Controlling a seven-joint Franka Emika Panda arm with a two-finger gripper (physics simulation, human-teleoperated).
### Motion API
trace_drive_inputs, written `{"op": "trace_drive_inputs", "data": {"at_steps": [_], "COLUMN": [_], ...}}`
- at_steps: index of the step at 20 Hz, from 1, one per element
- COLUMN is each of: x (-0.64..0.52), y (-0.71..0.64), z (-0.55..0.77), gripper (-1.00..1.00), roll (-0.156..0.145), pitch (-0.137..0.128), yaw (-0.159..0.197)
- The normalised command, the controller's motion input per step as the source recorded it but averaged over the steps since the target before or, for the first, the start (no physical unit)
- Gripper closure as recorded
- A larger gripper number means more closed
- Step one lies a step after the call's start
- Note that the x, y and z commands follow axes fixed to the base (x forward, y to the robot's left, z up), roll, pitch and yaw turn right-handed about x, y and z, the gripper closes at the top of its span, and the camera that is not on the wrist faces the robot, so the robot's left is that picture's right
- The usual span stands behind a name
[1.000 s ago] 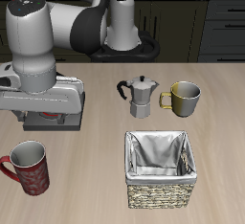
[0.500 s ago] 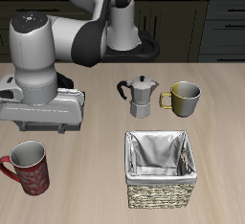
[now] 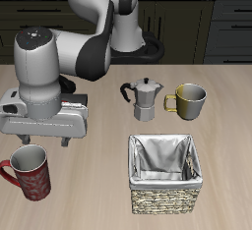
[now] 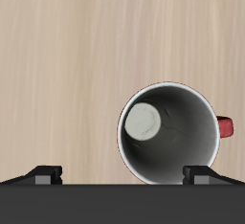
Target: Place the red mug in the basket
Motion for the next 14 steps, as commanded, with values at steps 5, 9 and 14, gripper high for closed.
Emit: {"op": "trace_drive_inputs", "data": {"at_steps": [5,9,14], "x": [0.06,0.11,0.05], "y": [0.06,0.06,-0.03], "z": [-0.17,-0.32,-0.27], "gripper": [-1.00,-1.00,-1.00], "roll": [0.008,0.010,-0.003], "pitch": [0.017,0.037,0.033], "yaw": [0.011,0.011,-0.006]}}
